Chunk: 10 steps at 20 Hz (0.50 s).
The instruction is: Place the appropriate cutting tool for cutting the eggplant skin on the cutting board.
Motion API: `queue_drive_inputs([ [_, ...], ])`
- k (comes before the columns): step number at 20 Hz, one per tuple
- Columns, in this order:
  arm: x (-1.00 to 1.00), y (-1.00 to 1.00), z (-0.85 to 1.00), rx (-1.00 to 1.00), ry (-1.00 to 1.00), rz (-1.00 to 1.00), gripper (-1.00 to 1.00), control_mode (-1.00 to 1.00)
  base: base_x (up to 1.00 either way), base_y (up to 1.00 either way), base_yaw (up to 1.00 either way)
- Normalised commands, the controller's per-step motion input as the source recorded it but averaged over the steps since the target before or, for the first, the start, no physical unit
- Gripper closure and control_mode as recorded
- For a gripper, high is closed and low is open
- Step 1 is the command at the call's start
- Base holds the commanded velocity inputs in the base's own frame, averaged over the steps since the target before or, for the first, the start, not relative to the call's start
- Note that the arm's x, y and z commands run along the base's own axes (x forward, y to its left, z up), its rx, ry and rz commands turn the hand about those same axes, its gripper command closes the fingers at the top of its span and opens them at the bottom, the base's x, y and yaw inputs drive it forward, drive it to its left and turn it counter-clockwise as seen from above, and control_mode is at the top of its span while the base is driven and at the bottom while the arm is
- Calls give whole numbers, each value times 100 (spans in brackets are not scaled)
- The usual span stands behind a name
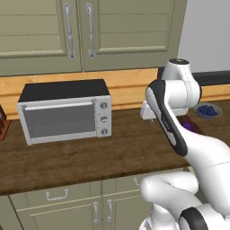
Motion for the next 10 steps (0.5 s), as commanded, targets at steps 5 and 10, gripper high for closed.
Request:
queue_drive_inputs([
  [5,-42,0,-8,0,0,0,-100,-100,0,0,0],
  [10,-47,0,-12,0,2,0,-100,-100,0,0,0],
])
